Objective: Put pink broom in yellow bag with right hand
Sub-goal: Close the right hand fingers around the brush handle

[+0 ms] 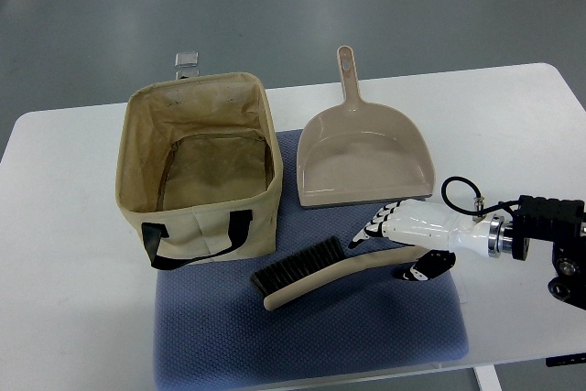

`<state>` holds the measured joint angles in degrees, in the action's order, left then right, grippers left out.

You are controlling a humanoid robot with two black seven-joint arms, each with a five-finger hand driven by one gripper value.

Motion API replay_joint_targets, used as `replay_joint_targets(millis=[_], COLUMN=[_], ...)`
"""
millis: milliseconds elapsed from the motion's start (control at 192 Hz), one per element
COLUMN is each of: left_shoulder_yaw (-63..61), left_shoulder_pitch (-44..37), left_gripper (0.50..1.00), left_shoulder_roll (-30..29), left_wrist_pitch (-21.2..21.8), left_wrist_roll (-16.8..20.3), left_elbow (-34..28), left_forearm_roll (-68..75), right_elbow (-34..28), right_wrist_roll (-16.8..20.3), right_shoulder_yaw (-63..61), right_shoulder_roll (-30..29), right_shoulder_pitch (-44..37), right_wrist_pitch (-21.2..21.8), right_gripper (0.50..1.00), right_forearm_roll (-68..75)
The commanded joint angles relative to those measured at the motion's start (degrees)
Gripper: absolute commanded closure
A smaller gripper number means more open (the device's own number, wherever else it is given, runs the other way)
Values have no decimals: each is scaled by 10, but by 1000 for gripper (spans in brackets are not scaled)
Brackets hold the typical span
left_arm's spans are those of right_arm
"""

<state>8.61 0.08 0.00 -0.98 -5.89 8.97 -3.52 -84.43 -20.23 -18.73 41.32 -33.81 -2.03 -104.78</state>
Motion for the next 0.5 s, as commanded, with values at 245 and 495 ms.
replay_joint_targets(millis=[245, 495], left_shoulder_yaw=[0, 0], left_shoulder_pitch=[0, 0], left_gripper=[500, 500], left_shoulder_roll=[0, 0], left_wrist_pitch=[0, 0], left_wrist_roll=[0, 0], left_elbow=[0, 0], left_forearm_roll=[0, 0], right_elbow=[4, 7], right_wrist_roll=[15, 18], right_shoulder_yaw=[6, 10], right_shoulder_roll=[0, 0], right_shoulder_pitch=[1, 1], right_wrist_pitch=[-1, -2], right_gripper=[832, 948], right_forearm_roll=[-23, -33])
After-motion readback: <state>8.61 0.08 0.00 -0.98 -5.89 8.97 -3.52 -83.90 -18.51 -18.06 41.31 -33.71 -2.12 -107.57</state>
